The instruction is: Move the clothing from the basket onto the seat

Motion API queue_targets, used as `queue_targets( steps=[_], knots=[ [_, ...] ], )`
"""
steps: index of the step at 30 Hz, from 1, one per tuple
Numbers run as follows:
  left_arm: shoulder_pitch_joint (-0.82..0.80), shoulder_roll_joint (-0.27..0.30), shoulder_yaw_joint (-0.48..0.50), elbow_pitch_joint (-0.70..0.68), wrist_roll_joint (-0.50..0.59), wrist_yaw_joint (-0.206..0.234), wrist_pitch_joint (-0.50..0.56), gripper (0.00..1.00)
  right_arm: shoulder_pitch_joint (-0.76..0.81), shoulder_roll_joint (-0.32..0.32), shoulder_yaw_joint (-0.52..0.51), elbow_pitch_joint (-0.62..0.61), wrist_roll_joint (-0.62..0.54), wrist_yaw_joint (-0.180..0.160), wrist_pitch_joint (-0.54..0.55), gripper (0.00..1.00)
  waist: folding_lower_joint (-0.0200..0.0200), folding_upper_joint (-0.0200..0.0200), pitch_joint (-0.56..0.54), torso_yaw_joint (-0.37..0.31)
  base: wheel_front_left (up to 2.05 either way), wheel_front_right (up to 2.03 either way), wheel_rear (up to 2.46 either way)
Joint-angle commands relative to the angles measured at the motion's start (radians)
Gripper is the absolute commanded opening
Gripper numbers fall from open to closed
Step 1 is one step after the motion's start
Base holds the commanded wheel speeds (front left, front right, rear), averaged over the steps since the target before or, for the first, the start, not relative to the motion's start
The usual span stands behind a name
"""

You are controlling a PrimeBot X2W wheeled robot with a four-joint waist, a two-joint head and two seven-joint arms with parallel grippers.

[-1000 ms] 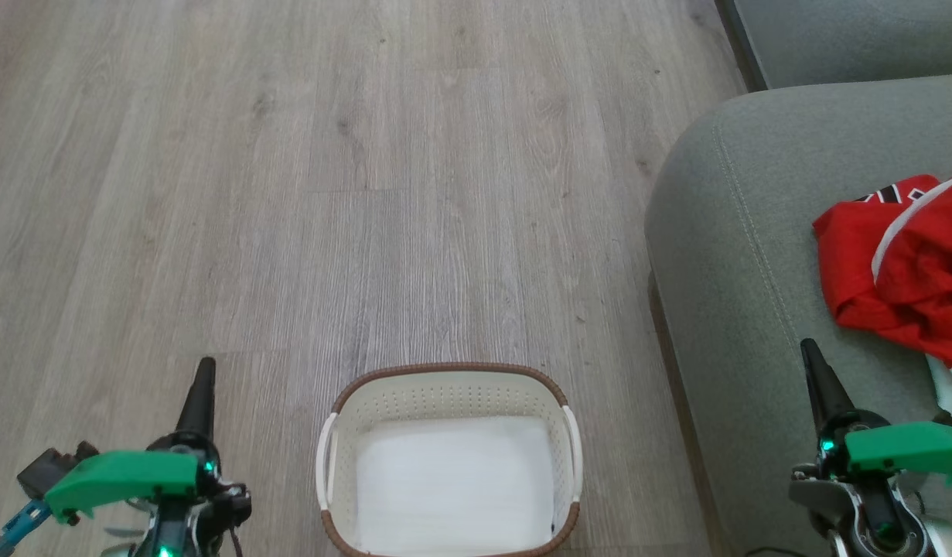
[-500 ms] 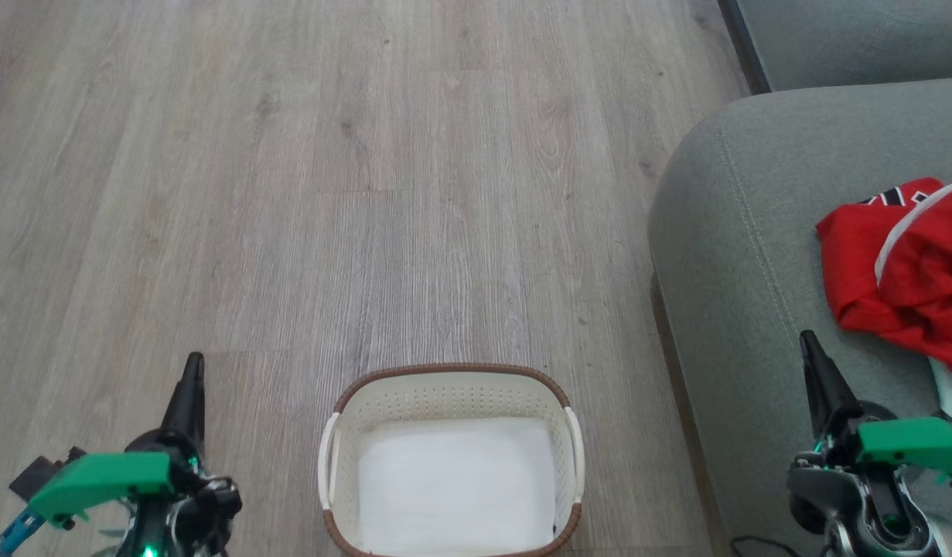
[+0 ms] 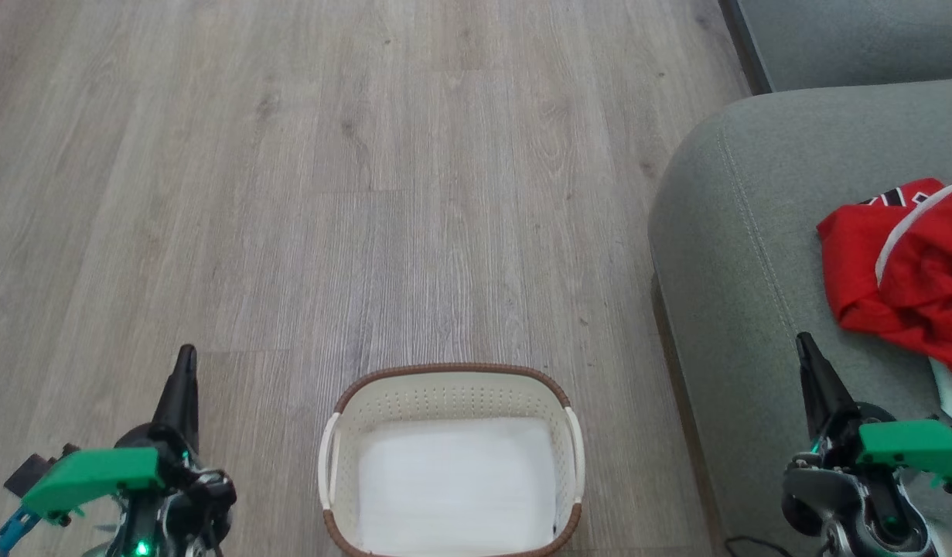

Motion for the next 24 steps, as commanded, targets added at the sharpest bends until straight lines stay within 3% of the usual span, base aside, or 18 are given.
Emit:
queue_targets(
  steps=[1, 24],
  knots=[
    [-0.049, 0.006, 0.034, -0.028, -0.002, -0.007, 0.002, 0.00, -0.052, 0.000, 0.017, -0.032, 0.002, 0.000, 0.006, 0.00, 0.0000, 0.0000, 0.000, 0.000, 0.00, 0.00, 0.00],
    [-0.050, 0.004, 0.037, -0.028, 0.001, -0.007, 0.004, 0.00, -0.053, 0.001, 0.015, -0.032, 0.000, 0.000, 0.008, 0.00, 0.0000, 0.0000, 0.000, 0.000, 0.00, 0.00, 0.00]
  ],
)
